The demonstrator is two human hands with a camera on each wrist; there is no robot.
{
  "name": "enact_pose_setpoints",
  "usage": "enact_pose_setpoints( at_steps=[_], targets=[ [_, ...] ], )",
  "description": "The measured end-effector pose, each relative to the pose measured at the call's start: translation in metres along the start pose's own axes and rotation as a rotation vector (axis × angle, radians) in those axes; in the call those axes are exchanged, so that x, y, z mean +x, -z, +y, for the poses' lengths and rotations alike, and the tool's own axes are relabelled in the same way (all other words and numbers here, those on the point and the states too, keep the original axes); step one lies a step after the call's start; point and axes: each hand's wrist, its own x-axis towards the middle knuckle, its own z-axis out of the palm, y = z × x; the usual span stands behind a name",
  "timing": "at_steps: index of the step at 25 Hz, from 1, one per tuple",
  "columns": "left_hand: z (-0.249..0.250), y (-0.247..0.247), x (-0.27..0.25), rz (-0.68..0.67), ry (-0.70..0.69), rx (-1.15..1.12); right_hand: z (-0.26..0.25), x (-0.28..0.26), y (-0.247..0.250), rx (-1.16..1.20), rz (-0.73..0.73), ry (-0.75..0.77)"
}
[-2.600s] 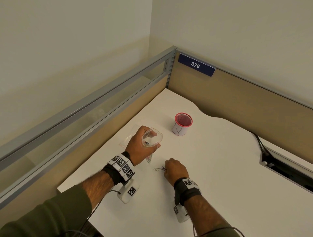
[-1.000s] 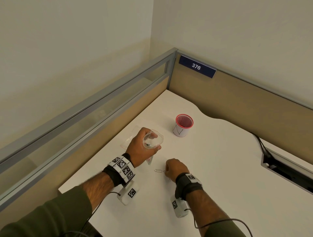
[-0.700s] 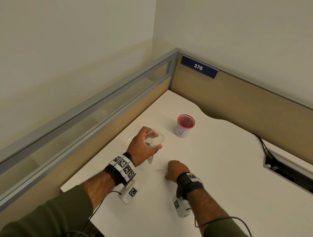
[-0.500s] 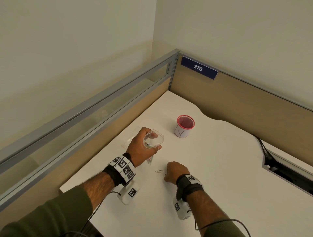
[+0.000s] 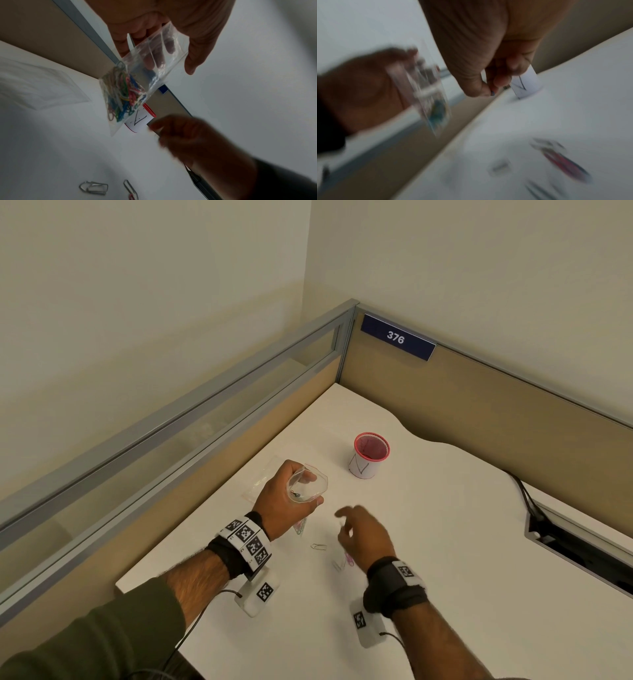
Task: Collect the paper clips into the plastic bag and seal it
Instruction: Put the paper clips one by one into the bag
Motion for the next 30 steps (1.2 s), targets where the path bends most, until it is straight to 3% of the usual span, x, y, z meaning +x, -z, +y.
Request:
enact_pose_setpoints(
  at_steps=[3, 6, 10, 12, 15, 18, 21, 30],
  targets=[
    [-0.002, -0.002, 0.000, -0.008, -0.004, 0.020, -0.027, 0.003, 0.054, 0.205, 0.295, 0.104],
    [0.000, -0.004, 0.000, -0.023, -0.011, 0.038, -0.060, 0.003, 0.093, 0.412, 0.430, 0.213],
    [0.006, -0.007, 0.000, -0.034, -0.032, 0.043, -0.080, 0.004, 0.095, 0.354, 0.285, 0.256],
    [0.006, -0.006, 0.000, -0.018, -0.031, 0.024, -0.070, 0.007, 0.091, 0.342, 0.314, 0.239],
    [0.004, 0.000, -0.001, -0.002, -0.029, 0.016, -0.028, 0.014, 0.075, 0.255, 0.304, 0.061],
    [0.002, 0.002, -0.003, -0.004, -0.026, -0.010, 0.018, 0.009, 0.036, 0.009, -0.072, -0.175],
    [0.002, 0.004, -0.003, -0.001, -0.025, -0.015, 0.033, -0.009, -0.005, -0.133, -0.384, -0.222],
    [0.004, 0.001, 0.001, -0.011, -0.015, -0.007, 0.030, -0.007, -0.045, -0.187, -0.217, -0.158]
  ],
)
